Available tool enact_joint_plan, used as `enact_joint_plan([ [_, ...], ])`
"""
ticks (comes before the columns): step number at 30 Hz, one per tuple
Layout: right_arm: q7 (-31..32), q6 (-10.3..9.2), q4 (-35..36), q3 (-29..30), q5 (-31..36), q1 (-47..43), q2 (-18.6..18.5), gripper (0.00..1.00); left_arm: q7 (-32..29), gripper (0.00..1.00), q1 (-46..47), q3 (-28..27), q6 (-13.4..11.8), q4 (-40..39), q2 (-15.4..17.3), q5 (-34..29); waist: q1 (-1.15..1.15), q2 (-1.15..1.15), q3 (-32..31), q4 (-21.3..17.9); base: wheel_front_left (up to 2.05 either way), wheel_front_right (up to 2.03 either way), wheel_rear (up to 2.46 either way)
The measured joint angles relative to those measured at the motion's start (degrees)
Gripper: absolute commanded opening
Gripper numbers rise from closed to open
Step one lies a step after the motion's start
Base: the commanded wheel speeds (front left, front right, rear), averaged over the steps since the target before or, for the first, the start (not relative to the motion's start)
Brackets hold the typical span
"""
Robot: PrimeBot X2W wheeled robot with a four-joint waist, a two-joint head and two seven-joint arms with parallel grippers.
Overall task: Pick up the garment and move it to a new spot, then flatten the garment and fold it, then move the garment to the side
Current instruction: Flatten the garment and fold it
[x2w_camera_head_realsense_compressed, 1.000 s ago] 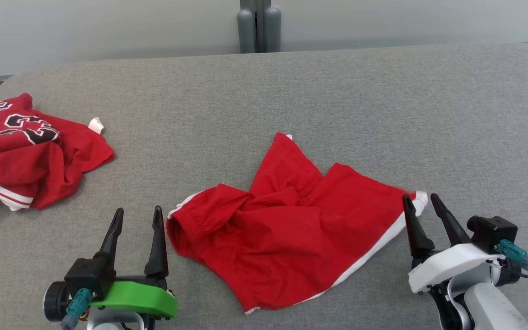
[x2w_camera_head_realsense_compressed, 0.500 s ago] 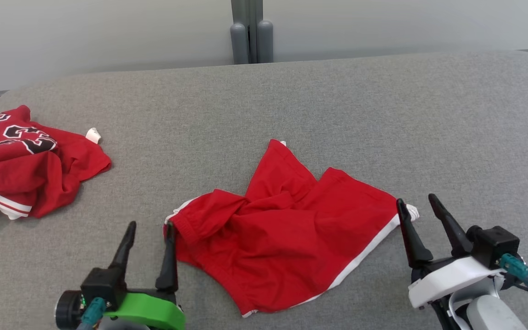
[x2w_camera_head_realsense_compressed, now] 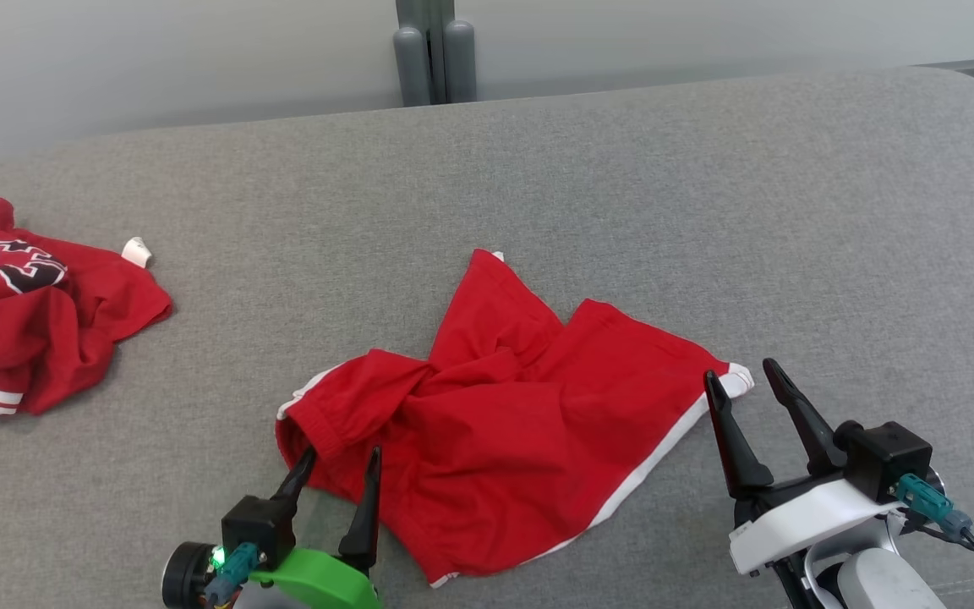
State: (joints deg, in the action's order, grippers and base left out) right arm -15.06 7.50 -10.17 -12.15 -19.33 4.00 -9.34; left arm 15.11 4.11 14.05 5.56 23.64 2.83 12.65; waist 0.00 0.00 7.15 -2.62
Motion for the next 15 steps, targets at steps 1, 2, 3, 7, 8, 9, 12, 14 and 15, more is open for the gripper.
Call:
enact_joint_plan([
  [1, 0.0, 0.0, 0.01, -0.12, 0.0, 0.15, 0.07, 1.0, 0.0, 0.75, 0.7, 0.03, 0.09, 0.79, 0.0, 0.0, 0.0, 0.0, 0.16, -0.25, 0.0, 0.0, 0.0],
  [2, 0.0, 0.0, 0.09, -0.2, 0.0, 0.35, 0.1, 1.0, 0.01, 0.36, 1.7, 0.07, 0.36, 1.62, 0.0, 0.0, 0.0, 0.0, 0.37, -0.57, 0.0, 0.0, 0.0],
  [3, 0.0, 0.0, 0.14, -0.24, 0.02, 0.51, 0.14, 1.0, 0.0, 0.1, 2.81, 0.0, 0.48, 2.27, 0.0, -0.19, 0.0, 0.0, 0.61, -0.88, 0.0, 0.0, 0.0],
  [7, 0.0, 0.0, 0.16, -0.46, 0.22, 1.21, 0.48, 1.0, 0.0, 0.0, 7.8, -1.26, 0.96, 3.72, 0.92, -1.71, 0.0, 0.0, 1.48, -2.29, 0.0, 0.0, 0.0],
  [8, 0.0, 0.0, 0.18, -0.4, 0.23, 1.29, 0.54, 1.0, 0.01, 0.0, 8.93, -1.67, 0.98, 3.93, 1.36, -1.8, 0.0, 0.0, 1.67, -2.63, 0.0, 0.0, 0.0],
  [9, 0.0, 0.0, 0.18, -0.22, 0.23, 1.39, 0.62, 1.0, 0.0, 0.0, 10.39, -2.11, 1.02, 4.26, 2.0, -2.11, 0.0, 0.0, 1.89, -3.04, 0.0, 0.0, 0.0],
  [12, 0.0, 0.0, 0.13, 0.22, 0.23, 1.85, 0.77, 1.0, 0.01, 0.0, 14.61, -3.38, 1.27, 5.05, 4.15, -2.68, 0.0, 0.0, 2.54, -4.22, 0.0, 0.0, 0.0],
  [14, 0.0, 0.0, 0.0, 0.37, 0.24, 2.19, 0.92, 1.0, 0.01, 0.0, 17.55, -3.85, 1.46, 5.9, 5.39, -2.99, 0.0, 0.0, 2.99, -5.08, 0.0, 0.0, 0.0],
  [15, 0.0, 0.0, -0.03, 0.38, 0.24, 2.21, 0.98, 1.0, 0.01, 0.0, 18.6, -4.01, 1.46, 6.31, 5.77, -3.12, 0.0, 0.0, 3.15, -5.43, 0.0, 0.0, 0.0],
])
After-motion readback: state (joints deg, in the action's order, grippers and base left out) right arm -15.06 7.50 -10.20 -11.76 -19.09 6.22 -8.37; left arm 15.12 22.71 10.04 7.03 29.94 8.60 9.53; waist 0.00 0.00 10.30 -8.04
